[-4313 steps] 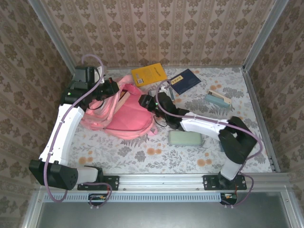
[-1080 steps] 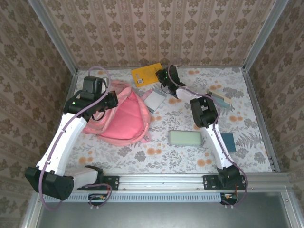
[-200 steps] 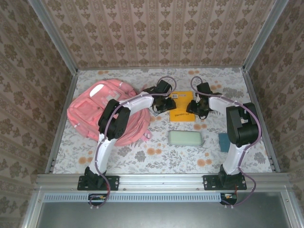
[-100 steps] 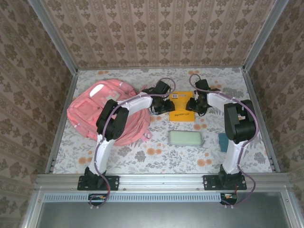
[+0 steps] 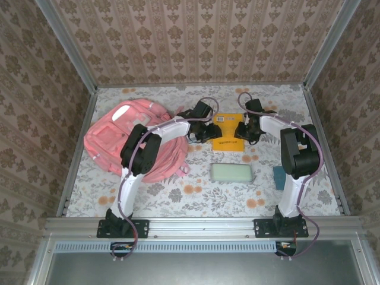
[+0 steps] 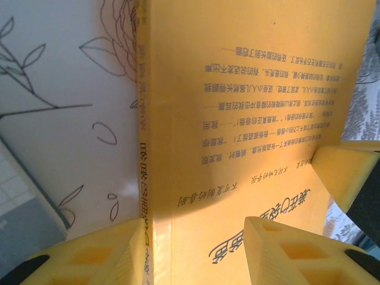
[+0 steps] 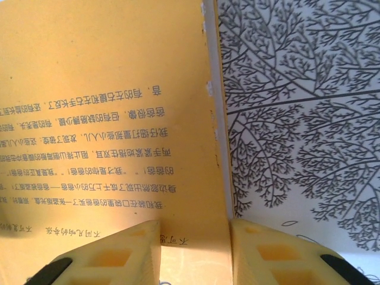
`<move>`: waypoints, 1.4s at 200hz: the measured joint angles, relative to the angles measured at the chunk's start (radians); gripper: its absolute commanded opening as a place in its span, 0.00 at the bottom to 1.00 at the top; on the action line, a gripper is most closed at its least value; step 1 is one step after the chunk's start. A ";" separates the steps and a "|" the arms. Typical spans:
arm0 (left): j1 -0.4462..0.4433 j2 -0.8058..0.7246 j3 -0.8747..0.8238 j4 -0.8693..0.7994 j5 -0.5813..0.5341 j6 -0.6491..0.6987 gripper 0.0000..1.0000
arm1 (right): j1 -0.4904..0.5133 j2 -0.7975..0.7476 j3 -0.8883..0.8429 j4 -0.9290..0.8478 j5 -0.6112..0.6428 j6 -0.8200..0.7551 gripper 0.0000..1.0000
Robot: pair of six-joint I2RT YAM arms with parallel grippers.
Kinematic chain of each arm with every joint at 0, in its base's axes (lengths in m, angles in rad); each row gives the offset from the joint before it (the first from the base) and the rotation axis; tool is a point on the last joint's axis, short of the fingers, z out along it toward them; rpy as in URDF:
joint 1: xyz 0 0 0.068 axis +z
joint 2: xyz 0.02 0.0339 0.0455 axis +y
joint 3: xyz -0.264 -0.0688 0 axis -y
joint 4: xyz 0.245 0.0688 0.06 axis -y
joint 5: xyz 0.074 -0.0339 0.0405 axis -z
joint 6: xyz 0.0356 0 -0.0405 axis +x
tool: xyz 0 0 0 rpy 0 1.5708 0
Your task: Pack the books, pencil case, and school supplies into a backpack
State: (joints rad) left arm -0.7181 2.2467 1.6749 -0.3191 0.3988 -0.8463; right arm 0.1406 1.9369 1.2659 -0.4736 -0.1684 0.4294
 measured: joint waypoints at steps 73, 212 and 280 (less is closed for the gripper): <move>0.030 -0.004 -0.111 0.328 0.141 -0.119 0.45 | -0.042 -0.005 -0.005 0.003 0.012 0.000 0.31; 0.043 -0.004 -0.057 0.315 0.297 0.010 0.45 | -0.052 -0.021 -0.025 0.010 0.026 0.015 0.31; 0.039 -0.004 -0.029 0.286 0.322 0.066 0.44 | -0.052 -0.028 -0.033 0.013 0.029 0.015 0.32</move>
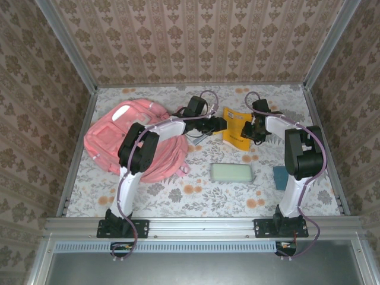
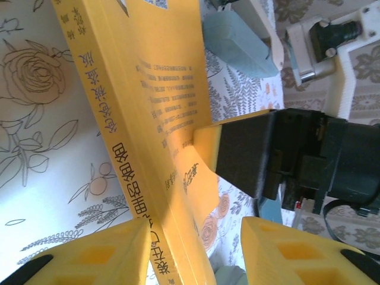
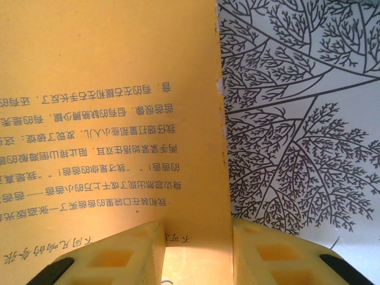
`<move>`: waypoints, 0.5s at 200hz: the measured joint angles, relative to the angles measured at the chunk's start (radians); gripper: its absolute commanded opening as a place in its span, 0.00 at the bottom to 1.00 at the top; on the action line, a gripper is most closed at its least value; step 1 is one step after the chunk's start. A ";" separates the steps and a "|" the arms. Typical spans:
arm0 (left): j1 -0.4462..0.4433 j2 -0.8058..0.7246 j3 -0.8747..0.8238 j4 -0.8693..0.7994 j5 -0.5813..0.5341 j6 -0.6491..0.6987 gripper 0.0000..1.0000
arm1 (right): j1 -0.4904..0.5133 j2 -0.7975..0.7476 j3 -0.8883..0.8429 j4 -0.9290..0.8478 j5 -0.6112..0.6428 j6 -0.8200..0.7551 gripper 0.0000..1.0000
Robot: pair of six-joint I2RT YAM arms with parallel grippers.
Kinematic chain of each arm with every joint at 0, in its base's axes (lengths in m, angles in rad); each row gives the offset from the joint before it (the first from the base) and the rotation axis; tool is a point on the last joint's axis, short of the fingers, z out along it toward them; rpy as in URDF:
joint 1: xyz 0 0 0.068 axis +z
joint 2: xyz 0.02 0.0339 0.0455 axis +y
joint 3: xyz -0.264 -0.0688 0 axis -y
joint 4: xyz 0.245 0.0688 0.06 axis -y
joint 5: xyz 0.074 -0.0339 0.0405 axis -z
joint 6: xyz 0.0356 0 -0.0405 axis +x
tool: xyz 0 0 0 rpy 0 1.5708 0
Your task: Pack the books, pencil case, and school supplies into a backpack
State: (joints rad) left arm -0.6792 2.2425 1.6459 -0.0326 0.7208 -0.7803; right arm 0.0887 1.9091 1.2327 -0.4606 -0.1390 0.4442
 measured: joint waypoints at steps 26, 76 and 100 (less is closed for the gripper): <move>-0.014 0.002 0.065 -0.127 -0.055 0.053 0.44 | 0.000 -0.003 -0.004 0.000 -0.003 0.000 0.32; -0.060 0.003 0.142 -0.307 -0.222 0.175 0.44 | 0.000 -0.006 -0.008 0.000 -0.009 0.000 0.32; -0.095 0.014 0.198 -0.411 -0.328 0.277 0.44 | 0.000 -0.006 -0.009 -0.002 -0.014 0.000 0.32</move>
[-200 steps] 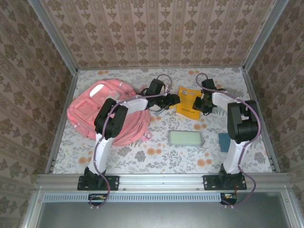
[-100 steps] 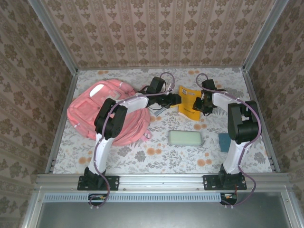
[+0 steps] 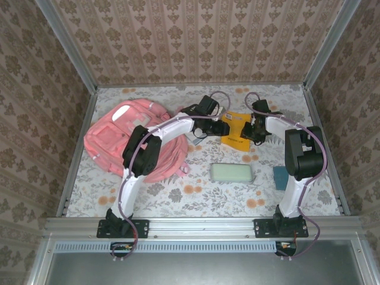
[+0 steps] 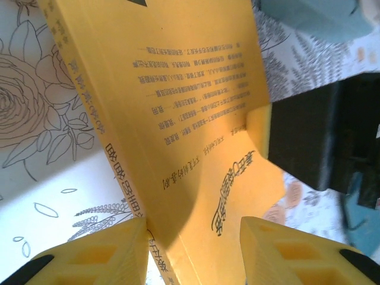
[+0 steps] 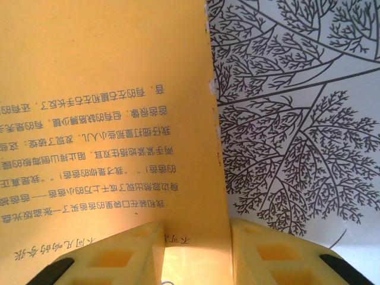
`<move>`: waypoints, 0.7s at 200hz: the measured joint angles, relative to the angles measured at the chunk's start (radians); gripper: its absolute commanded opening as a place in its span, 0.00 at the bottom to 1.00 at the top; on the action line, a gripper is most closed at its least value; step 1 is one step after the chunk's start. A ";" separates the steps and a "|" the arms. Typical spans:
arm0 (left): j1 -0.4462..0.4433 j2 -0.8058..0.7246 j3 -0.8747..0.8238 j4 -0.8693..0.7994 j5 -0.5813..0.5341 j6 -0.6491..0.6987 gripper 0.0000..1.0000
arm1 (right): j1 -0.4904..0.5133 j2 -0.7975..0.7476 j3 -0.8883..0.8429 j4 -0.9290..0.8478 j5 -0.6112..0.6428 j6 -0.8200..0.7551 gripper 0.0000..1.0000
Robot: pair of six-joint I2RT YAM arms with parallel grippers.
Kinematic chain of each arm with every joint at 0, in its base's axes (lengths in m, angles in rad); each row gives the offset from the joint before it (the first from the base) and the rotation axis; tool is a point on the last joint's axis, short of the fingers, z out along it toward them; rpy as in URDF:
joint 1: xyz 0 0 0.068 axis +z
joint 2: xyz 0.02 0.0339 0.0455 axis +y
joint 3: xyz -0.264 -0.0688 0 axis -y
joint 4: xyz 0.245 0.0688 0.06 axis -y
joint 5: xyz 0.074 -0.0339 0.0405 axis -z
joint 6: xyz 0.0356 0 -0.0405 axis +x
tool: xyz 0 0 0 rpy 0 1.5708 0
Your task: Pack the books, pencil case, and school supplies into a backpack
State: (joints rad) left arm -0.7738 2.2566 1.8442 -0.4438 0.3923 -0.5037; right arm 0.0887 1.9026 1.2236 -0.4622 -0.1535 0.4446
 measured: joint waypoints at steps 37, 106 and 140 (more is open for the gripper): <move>-0.053 0.004 0.024 -0.089 -0.158 0.087 0.46 | 0.000 0.000 0.000 -0.007 -0.004 0.000 0.32; -0.023 0.006 -0.024 -0.052 -0.138 0.044 0.51 | 0.040 -0.005 0.000 -0.019 -0.018 -0.010 0.39; 0.009 0.016 -0.006 -0.043 -0.135 0.009 0.52 | 0.040 -0.005 0.023 -0.036 0.006 -0.022 0.43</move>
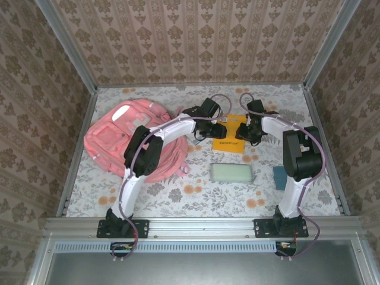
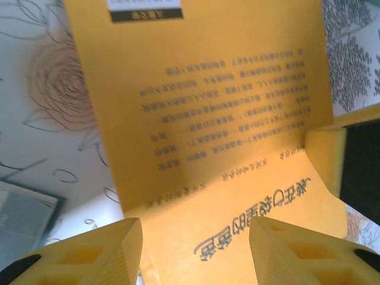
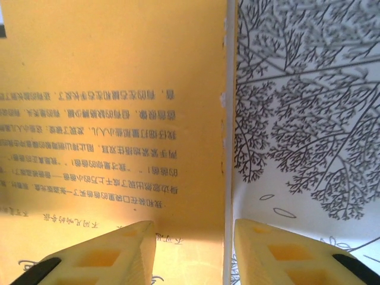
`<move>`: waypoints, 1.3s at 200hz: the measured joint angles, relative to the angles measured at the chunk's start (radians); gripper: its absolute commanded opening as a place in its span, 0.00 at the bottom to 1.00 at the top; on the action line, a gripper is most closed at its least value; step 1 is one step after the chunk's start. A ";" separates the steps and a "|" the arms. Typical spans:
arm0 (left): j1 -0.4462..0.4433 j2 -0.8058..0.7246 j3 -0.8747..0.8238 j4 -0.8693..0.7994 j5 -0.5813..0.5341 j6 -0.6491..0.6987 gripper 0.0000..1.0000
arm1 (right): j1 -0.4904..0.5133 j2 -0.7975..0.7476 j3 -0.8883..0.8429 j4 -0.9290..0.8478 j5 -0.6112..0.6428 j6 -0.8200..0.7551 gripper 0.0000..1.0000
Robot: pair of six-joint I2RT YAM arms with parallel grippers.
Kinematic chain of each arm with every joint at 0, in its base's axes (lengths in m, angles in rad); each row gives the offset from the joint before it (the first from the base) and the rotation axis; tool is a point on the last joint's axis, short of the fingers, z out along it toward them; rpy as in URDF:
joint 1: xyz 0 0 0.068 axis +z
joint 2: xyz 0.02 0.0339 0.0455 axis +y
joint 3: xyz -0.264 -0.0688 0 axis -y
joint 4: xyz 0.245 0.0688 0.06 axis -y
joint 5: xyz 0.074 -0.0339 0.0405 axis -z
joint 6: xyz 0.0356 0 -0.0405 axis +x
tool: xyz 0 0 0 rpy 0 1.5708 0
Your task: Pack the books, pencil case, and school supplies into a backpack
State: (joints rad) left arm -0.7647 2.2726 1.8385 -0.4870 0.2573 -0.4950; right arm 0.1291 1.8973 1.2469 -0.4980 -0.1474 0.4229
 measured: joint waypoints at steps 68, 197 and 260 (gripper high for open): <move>0.013 0.111 0.106 -0.035 -0.005 -0.026 0.52 | 0.000 0.025 0.088 -0.003 0.028 -0.002 0.41; 0.061 0.085 -0.045 0.248 0.245 -0.255 0.51 | -0.023 0.079 0.087 -0.010 0.039 0.000 0.34; 0.076 0.084 -0.150 0.648 0.452 -0.488 0.50 | -0.050 0.066 0.077 -0.007 0.067 0.008 0.34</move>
State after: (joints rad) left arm -0.6888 2.3566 1.6886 0.1608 0.7094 -0.9833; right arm 0.0792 1.9629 1.3243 -0.5053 -0.0803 0.4305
